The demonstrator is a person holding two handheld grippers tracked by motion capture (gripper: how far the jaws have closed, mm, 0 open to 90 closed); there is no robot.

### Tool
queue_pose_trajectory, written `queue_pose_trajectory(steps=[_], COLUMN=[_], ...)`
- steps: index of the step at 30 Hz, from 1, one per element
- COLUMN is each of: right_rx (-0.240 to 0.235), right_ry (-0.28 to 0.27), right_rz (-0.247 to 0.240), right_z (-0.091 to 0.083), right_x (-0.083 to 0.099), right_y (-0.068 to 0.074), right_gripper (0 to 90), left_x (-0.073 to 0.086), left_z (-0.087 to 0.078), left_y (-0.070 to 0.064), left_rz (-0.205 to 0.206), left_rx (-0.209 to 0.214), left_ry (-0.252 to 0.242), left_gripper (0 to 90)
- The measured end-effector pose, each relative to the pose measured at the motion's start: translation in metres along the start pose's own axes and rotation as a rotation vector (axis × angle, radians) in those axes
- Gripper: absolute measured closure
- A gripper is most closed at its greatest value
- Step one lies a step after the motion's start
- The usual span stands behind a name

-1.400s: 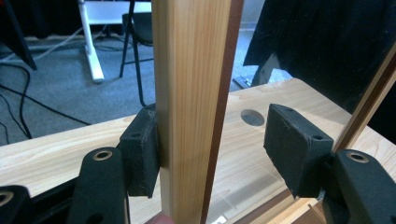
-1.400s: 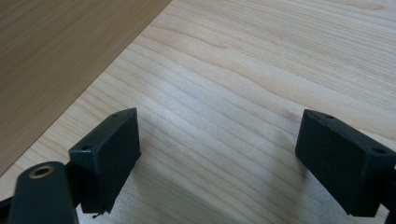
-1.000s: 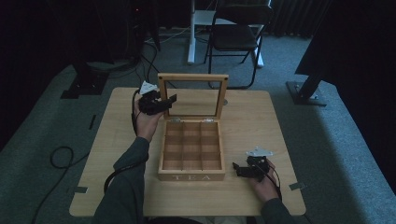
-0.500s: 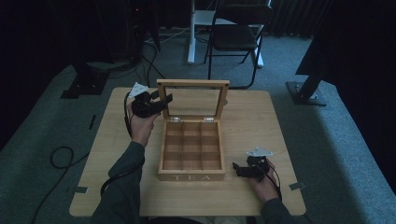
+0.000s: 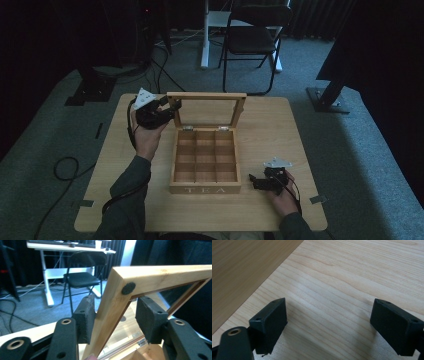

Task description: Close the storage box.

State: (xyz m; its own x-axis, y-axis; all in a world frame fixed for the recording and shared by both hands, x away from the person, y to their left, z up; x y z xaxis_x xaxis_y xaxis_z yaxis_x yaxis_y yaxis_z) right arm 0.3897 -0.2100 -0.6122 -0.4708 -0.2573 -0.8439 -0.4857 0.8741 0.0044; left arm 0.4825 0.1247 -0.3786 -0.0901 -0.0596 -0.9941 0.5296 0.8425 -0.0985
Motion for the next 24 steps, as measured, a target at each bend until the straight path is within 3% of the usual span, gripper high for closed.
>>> queue_pose_trajectory(steps=[5,14,18,20,24], right_rx=[0.000,0.000,0.000,0.000,0.000], right_ry=[0.000,0.000,0.000,0.000,0.001], right_rz=[0.000,0.000,0.001,0.001,0.001], right_z=[0.000,0.000,0.000,0.000,0.000], right_x=[0.000,0.000,0.000,0.000,0.000], right_y=[0.000,0.000,0.000,0.000,0.000], right_gripper=[13.4,13.4,13.4,13.4,13.4], left_x=[-0.001,0.001,0.003,0.003,-0.006], left_z=[-0.007,-0.015,-0.020,-0.023,-0.032], left_y=[0.002,-0.003,-0.007,-0.008,-0.011], left_rz=[-0.014,-0.012,-0.030,-0.030,-0.056], left_rx=[-0.026,-0.031,-0.034,-0.033,-0.004], left_ry=[0.015,0.028,0.042,0.040,-0.013], left_gripper=[55.6,57.3,57.1,56.6,52.7])
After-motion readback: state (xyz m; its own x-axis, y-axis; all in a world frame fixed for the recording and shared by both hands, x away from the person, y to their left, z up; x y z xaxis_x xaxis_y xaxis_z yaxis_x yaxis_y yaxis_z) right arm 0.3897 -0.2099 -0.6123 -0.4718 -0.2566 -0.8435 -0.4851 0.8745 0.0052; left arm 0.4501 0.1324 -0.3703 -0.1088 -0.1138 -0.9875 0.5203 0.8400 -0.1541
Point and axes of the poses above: each handheld gripper's, and its own axes: z roughly forward along the jaws, x roughly out of its underside, y roughly to its left, the point moved 9 cm from there along z, roughly forward along the jaws, and after that the axes turned 11 degrees about -y, right-handed, at the moved point
